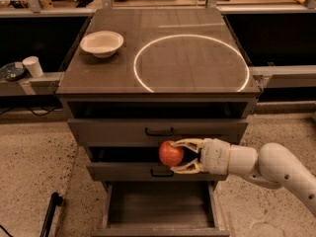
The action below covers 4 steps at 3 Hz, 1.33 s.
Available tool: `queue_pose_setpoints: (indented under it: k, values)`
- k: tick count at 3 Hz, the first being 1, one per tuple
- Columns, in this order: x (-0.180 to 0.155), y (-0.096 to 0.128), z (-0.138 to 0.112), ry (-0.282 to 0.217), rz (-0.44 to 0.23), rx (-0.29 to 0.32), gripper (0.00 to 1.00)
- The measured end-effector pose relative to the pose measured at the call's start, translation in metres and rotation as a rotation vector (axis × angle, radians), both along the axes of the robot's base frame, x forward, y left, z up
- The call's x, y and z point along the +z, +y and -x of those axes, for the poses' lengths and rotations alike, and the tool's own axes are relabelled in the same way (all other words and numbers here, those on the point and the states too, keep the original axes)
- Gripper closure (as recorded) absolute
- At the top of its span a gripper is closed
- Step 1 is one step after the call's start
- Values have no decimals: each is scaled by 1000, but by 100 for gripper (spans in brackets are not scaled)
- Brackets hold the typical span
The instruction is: Pick apple from bottom drawer and place on counter
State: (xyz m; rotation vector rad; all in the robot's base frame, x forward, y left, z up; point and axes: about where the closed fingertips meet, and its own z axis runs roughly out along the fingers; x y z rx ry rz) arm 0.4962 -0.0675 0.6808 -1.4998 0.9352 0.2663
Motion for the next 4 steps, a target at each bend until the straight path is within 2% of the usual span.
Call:
queue_pose_setpoints:
  k: [1,2,3,4]
  values:
    - [38,-6,-4,-30,30,-1,100]
    - [93,-13,-16,-55,81,0,100]
    - [154,-29,-53,-45,132,-8,100]
    - [194,-35,-83,-68,153,-4,100]
